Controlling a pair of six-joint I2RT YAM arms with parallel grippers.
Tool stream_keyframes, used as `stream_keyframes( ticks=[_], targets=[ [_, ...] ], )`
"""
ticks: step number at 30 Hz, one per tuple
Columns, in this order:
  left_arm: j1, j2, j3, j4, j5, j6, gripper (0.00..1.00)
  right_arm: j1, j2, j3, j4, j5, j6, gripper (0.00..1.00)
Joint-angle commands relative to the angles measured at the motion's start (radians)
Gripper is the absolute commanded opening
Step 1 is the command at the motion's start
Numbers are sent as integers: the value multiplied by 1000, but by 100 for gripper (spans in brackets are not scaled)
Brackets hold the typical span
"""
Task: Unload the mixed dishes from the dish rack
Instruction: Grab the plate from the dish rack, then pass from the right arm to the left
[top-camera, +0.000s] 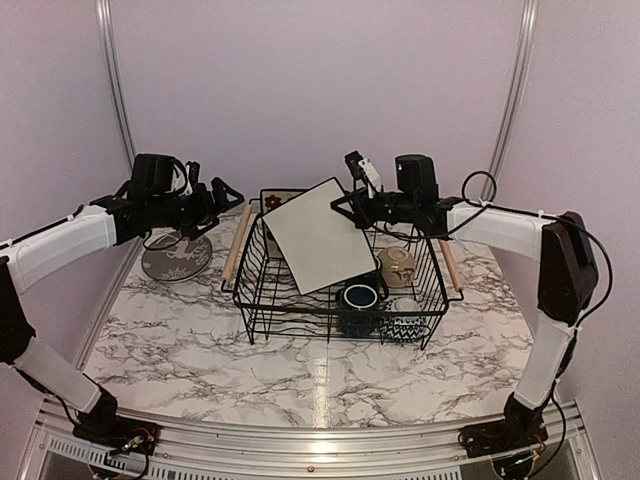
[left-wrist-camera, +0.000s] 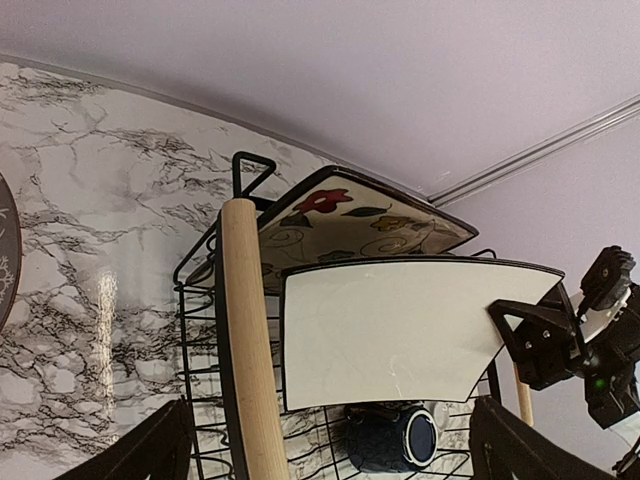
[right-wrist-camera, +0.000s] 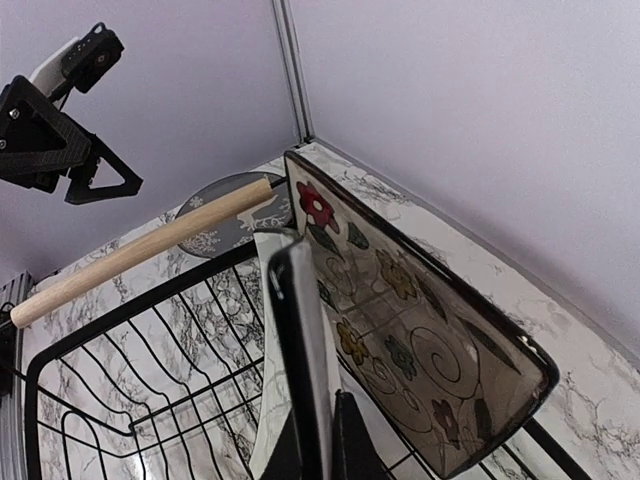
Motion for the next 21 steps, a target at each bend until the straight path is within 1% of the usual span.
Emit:
stream_keyframes(
  ticks=[1, 4, 8, 11, 16, 21],
  targets=[
    [-6, -12, 24, 4, 20, -1, 99, -13, -56, 84, 115, -26, 213, 0],
    [-7, -6, 23, 16, 33, -9, 99, -26, -56, 87, 122, -46, 304, 0],
    [-6, -2, 22, 42, 67, -27, 99, -63, -64, 66, 198, -92, 489, 0],
    [-6, 5, 8, 90, 119, -58, 99, -93, -76, 38, 278, -131, 606, 0],
    [-19, 19, -13, 211, 209, -118, 97, -121, -108, -4, 350, -145, 706, 0],
    [-55, 52, -8, 277, 269, -153, 95, -159, -132, -72, 520, -191, 882, 0]
  ],
)
